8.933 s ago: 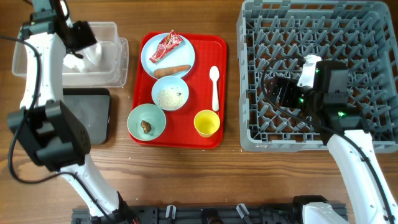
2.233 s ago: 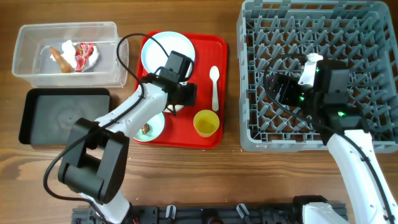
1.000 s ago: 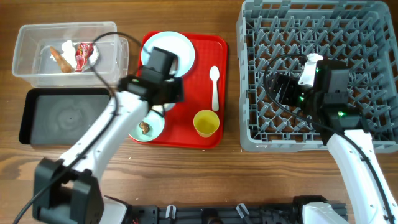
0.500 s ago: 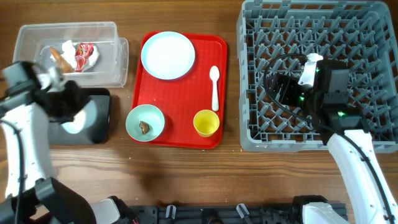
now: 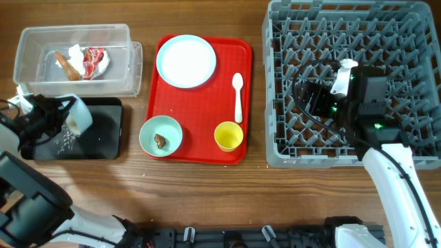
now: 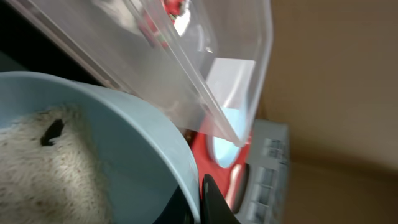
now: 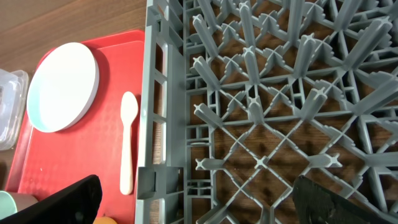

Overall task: Sort waste into correct bins and load items into the dishwasher rack
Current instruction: 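Tip the rice bowl over the black tray to pour out the rice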

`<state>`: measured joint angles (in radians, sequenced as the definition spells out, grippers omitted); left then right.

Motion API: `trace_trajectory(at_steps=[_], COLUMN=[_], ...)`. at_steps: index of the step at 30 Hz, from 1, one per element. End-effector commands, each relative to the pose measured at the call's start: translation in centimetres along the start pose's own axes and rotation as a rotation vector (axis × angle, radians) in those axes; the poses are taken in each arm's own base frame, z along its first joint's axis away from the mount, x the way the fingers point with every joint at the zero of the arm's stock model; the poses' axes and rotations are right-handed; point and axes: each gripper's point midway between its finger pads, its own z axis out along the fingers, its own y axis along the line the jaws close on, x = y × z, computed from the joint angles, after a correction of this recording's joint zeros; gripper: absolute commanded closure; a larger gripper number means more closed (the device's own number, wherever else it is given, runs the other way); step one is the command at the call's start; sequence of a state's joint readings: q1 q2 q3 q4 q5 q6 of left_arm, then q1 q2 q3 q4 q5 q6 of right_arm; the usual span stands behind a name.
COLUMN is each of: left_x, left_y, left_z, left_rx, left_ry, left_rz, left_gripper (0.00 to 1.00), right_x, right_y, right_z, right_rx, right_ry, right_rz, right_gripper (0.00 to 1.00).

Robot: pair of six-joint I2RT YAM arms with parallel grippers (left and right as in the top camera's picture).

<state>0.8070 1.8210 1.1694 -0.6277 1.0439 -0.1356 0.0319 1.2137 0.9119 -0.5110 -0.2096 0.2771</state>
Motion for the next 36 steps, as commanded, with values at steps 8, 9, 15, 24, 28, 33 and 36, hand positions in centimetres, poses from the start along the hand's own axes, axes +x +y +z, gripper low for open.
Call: trace_trajectory(at_steps=[8,9,15,24,28,33,36], left_x=[0.1,0.1,-0.3,0.2,-1.2,-0.8,-0.2], left_y=[-3.5,-3.9,-4.9,-4.5,-0.7,-2.9,-3.8], left_z=[-3.7,-4.0,-5.8,-6.5,-5.2,-5.3,-4.4], left_rx=[0.378,0.404,0.510,0.511,0.283,0.391,0.389], left_ry=[0.010,0.010,0.029,0.035,-0.036,0.007,0.034], left_rz=[-0.115,-0.115,-0.276,-0.397,-0.391,-0.362,-0.326], left_gripper=[0.96,0.96,0.96,0.96,0.96,0.96,0.96], right_x=[-0.5,-0.5,-0.5,-0.5,-0.7,-1.0,-1.0], right_y=[0.5,0.5,0.5,0.5,0.6,0.7,0.7], right_z=[-0.1,-0.1,-0.1,-0.1,-0.1,-0.1,-0.1], right_rx=[-0.020,-0.020,-0.020,-0.021,-0.024,-0.027,-0.028], right_ry=[-0.005,-0.005,-0.005,-0.007,-0.016,-0.025,-0.026], right_rz=[0.011,0.011,0.011,0.011,0.009,0.009,0.036], right_gripper=[0.00,0.00,0.00,0.00,0.01,0.00,0.00])
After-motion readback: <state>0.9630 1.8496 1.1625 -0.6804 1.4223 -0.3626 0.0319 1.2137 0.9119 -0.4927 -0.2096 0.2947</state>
